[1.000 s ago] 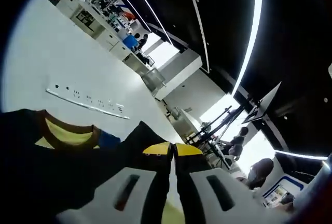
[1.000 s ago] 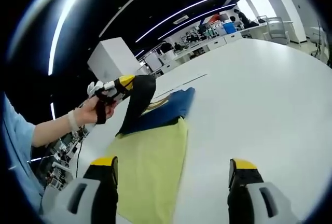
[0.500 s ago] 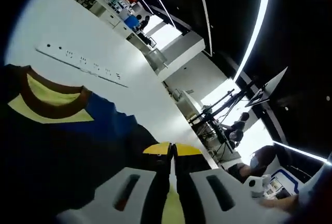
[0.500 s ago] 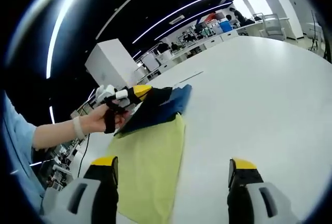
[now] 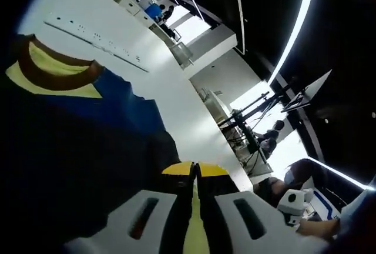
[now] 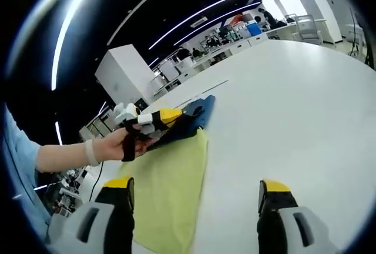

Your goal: Fold the garment on the visible template until the final outline fits inside the template.

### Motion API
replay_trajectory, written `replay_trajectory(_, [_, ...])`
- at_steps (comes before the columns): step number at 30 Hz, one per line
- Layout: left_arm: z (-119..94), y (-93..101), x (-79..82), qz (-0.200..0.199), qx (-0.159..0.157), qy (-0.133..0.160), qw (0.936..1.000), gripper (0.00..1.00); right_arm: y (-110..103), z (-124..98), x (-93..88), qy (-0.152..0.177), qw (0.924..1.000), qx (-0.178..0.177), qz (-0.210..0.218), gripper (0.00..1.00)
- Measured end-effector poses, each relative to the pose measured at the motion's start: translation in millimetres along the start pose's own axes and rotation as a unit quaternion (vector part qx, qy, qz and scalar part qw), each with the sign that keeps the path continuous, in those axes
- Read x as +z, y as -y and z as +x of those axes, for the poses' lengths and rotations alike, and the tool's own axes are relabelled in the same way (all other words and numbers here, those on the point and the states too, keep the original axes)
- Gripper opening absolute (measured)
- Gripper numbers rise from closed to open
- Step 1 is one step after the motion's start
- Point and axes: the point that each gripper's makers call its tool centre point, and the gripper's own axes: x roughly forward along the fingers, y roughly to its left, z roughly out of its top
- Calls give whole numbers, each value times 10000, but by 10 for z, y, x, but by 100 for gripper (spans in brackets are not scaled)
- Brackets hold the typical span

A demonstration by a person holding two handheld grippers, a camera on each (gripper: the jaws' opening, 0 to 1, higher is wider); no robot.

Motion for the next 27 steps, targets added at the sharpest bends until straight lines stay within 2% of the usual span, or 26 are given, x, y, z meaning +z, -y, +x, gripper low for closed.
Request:
replay_trajectory(6, [4, 33, 6, 128, -99, -5, 9999, 0, 2, -2, 8, 3, 10000, 2, -6, 88])
replay_trajectory(8, [-5, 58, 0, 389, -154, -6, 9991, 0, -16, 4, 23, 15, 10000, 23, -23, 88])
replay_trajectory(9, [-12, 73, -8, 375, -174, -18, 9991, 0, -22, 7, 26, 11, 10000, 30, -30, 88])
replay_trajectory(10, [-18, 121, 2, 415, -328, 19, 9986, 0, -35, 13, 29, 5, 10000, 49, -39, 88])
replay_trajectory(15, [-48, 201, 34, 706, -452, 59, 9965, 0, -62, 33, 26, -17, 9999, 72, -71, 88])
replay_trajectory(18, [-74, 240, 56, 817, -481, 59, 9955, 9, -80, 40, 24, -23, 9999, 84, -83, 88])
replay_trajectory(24, [-170, 312, 93, 1540, -453, 63, 9870, 41, -106, 48, 26, -47, 9999, 106, -114, 88])
replay_trajectory(27, [-227, 336, 73, 1801, -401, -34, 9828, 46, -134, 58, 41, -45, 9998, 126, -138, 88])
